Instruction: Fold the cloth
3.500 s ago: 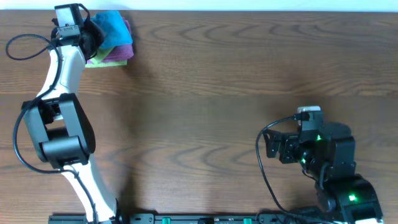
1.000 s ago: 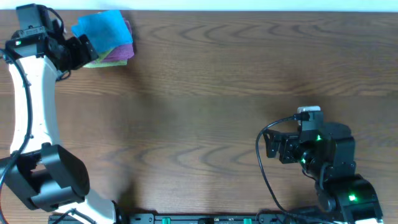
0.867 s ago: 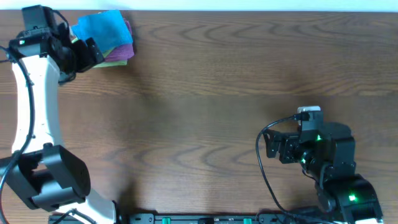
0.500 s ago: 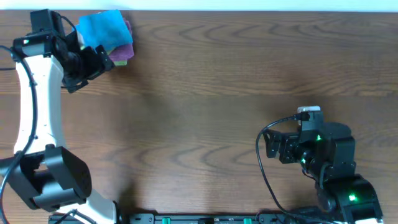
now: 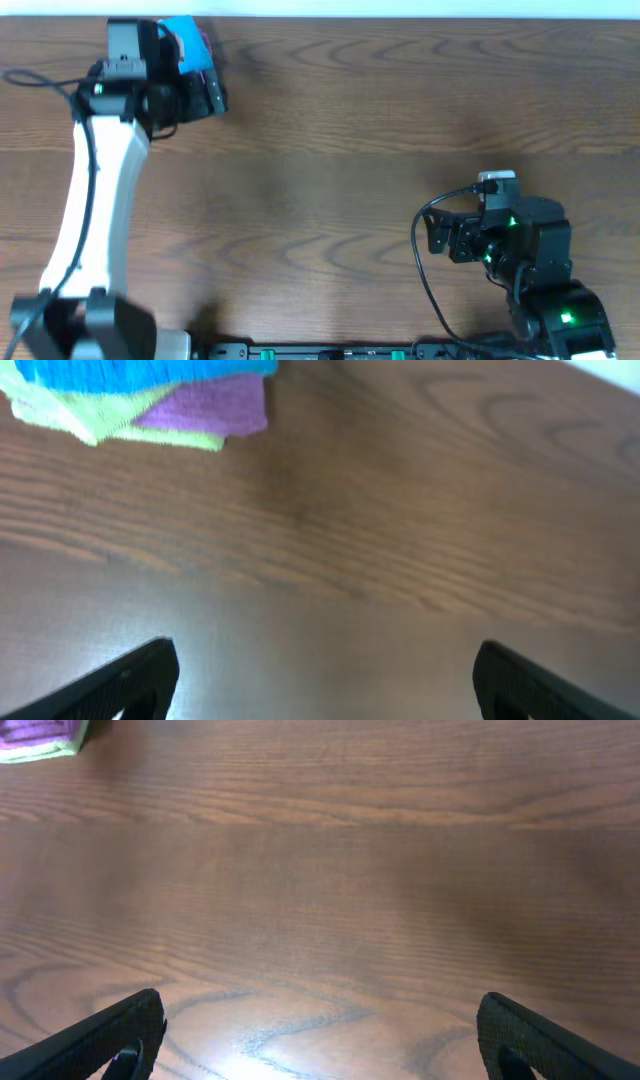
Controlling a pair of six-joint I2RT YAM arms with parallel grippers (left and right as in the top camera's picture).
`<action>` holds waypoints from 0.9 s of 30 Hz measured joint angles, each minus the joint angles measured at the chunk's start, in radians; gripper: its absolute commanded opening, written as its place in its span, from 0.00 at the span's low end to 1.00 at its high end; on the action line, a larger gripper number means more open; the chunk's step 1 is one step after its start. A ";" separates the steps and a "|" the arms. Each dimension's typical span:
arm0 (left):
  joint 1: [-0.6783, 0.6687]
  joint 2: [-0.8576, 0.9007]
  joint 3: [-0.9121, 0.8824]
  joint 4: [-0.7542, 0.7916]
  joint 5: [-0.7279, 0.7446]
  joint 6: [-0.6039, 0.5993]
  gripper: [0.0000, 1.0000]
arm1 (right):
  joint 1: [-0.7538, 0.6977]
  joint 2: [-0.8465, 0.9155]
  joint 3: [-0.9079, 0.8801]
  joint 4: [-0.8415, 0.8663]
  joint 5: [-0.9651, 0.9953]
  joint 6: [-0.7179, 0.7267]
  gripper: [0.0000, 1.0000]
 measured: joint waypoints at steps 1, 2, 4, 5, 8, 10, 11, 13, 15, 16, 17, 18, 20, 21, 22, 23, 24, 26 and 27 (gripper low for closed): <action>-0.002 -0.039 -0.045 0.041 -0.002 0.001 0.95 | 0.000 0.000 0.000 0.000 0.000 0.000 0.99; -0.002 -0.074 -0.084 0.069 -0.003 0.000 0.95 | 0.000 0.000 0.000 0.001 0.000 0.000 0.99; -0.002 -0.161 -0.187 0.135 -0.010 0.000 0.95 | 0.000 0.000 0.000 0.000 0.000 0.000 0.99; -0.002 -0.201 -0.235 0.167 -0.014 0.000 0.95 | 0.000 0.000 0.000 0.000 0.000 0.000 0.99; -0.002 -0.316 -0.363 0.236 -0.036 0.000 0.95 | 0.000 0.000 -0.001 0.000 0.000 0.000 0.99; -0.002 -0.401 -0.445 0.263 -0.048 0.000 0.95 | 0.000 0.000 -0.001 0.000 0.000 0.000 0.99; -0.002 -0.445 -0.484 0.274 -0.057 0.000 0.95 | 0.000 0.000 -0.001 0.000 0.000 0.000 0.99; -0.002 -0.534 -0.557 0.293 -0.070 0.000 0.95 | 0.000 0.000 -0.001 0.000 0.000 0.000 0.99; -0.002 -0.624 -0.625 0.303 -0.088 0.000 0.95 | 0.000 0.000 -0.001 0.000 0.000 0.000 0.99; -0.002 -0.676 -0.663 0.307 -0.097 0.000 0.95 | 0.000 0.000 -0.002 0.000 0.000 0.000 0.99; -0.002 -0.716 -0.691 0.307 -0.106 0.001 0.95 | 0.000 0.000 -0.002 0.000 0.000 0.000 0.99; -0.002 -0.761 -0.723 0.310 -0.113 0.005 0.95 | 0.000 0.000 -0.002 0.000 0.000 0.000 0.99; -0.001 -0.883 -0.806 0.309 -0.125 0.020 0.95 | 0.000 0.000 -0.002 0.000 0.000 0.000 0.99; -0.001 -0.922 -0.831 0.306 -0.128 0.028 0.95 | 0.000 0.000 -0.002 0.000 0.000 0.000 0.99; -0.001 -0.961 -0.857 0.307 -0.132 0.035 0.95 | 0.000 0.000 -0.002 0.000 0.000 0.000 0.99; -0.001 -1.009 -0.886 0.308 -0.135 0.043 0.95 | 0.000 0.000 -0.002 0.000 0.000 0.000 0.99; -0.001 -1.042 -0.907 0.304 -0.138 0.051 0.95 | 0.000 0.000 -0.002 -0.001 0.000 0.000 0.99; -0.001 -1.116 -0.955 0.296 -0.138 0.068 0.95 | 0.000 0.000 -0.002 0.000 0.000 0.000 0.99; -0.001 -1.150 -0.976 0.285 -0.139 0.079 0.95 | 0.000 0.000 -0.002 -0.001 0.000 0.000 0.99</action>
